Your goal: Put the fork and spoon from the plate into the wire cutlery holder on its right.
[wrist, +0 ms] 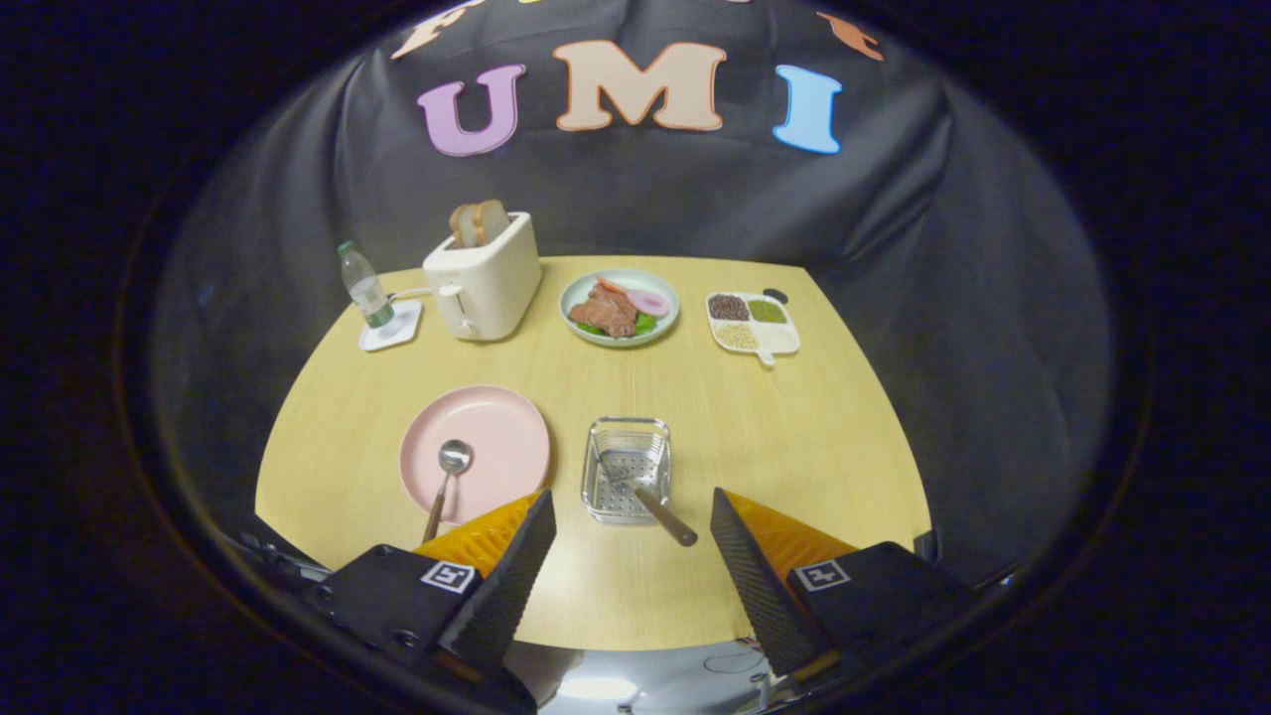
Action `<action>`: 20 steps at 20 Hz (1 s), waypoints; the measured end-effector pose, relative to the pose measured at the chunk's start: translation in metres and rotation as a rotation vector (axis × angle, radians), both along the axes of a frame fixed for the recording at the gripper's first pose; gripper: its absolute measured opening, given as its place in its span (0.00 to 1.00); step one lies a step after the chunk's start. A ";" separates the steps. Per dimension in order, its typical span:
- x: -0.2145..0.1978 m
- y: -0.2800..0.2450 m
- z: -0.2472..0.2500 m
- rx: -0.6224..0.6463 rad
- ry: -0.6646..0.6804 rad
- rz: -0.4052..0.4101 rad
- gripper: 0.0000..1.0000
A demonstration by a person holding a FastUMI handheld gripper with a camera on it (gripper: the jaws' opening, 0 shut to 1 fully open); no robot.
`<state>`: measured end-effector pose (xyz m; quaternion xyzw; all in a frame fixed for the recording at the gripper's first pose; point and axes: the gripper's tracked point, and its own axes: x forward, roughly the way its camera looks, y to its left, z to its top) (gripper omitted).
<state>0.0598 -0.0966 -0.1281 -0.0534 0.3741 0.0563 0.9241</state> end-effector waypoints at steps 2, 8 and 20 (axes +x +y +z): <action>-0.009 0.018 0.006 0.020 -0.054 0.007 1.00; -0.031 0.075 0.000 0.102 -0.179 -0.016 1.00; -0.066 0.165 -0.114 0.141 -0.130 0.005 1.00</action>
